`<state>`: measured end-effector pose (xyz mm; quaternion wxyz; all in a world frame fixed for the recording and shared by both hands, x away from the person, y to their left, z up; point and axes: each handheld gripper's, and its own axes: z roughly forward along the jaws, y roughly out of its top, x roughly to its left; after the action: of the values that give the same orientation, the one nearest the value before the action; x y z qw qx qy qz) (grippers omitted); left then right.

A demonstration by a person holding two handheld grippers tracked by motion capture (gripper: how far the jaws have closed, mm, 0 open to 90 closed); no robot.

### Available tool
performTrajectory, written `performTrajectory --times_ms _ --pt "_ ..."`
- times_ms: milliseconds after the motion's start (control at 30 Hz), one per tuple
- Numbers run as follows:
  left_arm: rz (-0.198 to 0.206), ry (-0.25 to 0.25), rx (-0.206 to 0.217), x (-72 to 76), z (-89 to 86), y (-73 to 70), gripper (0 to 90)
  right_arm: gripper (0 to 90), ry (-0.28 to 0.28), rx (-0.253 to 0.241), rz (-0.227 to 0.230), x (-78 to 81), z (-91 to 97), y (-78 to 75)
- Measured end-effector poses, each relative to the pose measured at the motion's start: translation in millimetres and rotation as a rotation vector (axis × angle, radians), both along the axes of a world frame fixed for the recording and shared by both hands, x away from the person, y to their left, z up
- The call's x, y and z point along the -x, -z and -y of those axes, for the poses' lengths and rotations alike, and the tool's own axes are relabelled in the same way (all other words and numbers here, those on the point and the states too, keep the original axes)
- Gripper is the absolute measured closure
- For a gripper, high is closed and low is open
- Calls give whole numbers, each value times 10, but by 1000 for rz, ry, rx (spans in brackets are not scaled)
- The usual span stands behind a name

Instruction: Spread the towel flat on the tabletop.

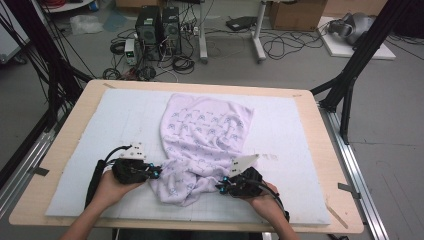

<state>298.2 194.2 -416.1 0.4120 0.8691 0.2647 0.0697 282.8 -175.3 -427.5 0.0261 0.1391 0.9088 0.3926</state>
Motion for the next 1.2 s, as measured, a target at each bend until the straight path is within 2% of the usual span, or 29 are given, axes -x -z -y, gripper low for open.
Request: performTrajectory --times_ms 67,100,133,167,200,233,267,300,333,367,400,433,467,500,533,567,633,667,700,733,800,900,933,967,1000,1033,1100,1200 --pt "18 -13 23 29 -85 -122 850 852 -3 -33 15 42 148 -155" --pt "23 -19 39 41 -133 -190 850 852 -3 -33 15 42 148 -155" --pt "35 -25 51 51 -179 -261 852 853 15 -63 33 43 285 -279" --pt "46 -31 63 60 -216 -326 852 853 15 -63 33 43 285 -279" --pt "60 -41 71 68 -246 -386 853 853 53 -85 51 40 429 -411" --pt "74 -51 78 66 -270 -434 853 852 53 -85 51 40 429 -411" --pt "79 -57 85 53 -288 -468 853 853 90 -98 65 14 563 -529" --pt "81 -63 94 33 -291 -486 853 853 90 -98 65 14 563 -529" --pt "83 -68 95 2 -275 -487 853 853 117 -84 81 -33 656 -609" --pt "81 -73 89 -40 -244 -474 853 853 117 -84 81 -33 656 -609" --pt "78 -81 81 -94 -196 -445 852 853 147 -59 76 -126 708 -628" --pt "70 -88 75 -157 -138 -403 852 853 147 -59 76 -126 708 -628" --pt "60 -101 62 -225 -76 -358 851 853 170 -40 82 -186 719 -616" --pt "58 -108 51 -298 -11 -306 851 853 197 -15 81 -254 725 -586" --pt "57 -119 29 -365 54 -255 847 850 238 25 42 -407 727 -488" --pt "50 -122 16 -428 108 -205 847 850 238 25 42 -407 727 -488" --pt "39 -127 -16 -516 185 -117 841 847 266 44 0 -543 720 -386" --pt "28 -126 -18 -546 197 -86 832 844 274 47 -13 -584 708 -350" --pt "17 -129 -19 -564 193 -69 811 835 272 47 -10 -614 697 -326" --pt "5 -132 -15 -571 173 -68 723 761 287 45 1 -625 686 -323" --pt "0 -125 14 -547 103 -113 690 734 292 35 2 -611 689 -340" --pt "51 -139 62 -431 -14 -235 593 604 310 4 55 -511 723 -438" --pt "81 -143 75 -335 -89 -299 535 583 311 -55 70 -424 753 -513" --pt "81 -143 75 -335 -89 -299 528 583 311 -55 70 -424 753 -513" --pt "90 -138 79 -285 -123 -321 516 557 301 -91 91 -318 753 -572" --pt "97 -137 79 -234 -151 -335 516 557 301 -91 91 -318 753 -572" --pt "109 -123 81 -131 -188 -337 490 547 281 -113 103 -207 719 -597" --pt "115 -98 76 7 -182 -273 473 544 238 -130 90 -73 592 -555"
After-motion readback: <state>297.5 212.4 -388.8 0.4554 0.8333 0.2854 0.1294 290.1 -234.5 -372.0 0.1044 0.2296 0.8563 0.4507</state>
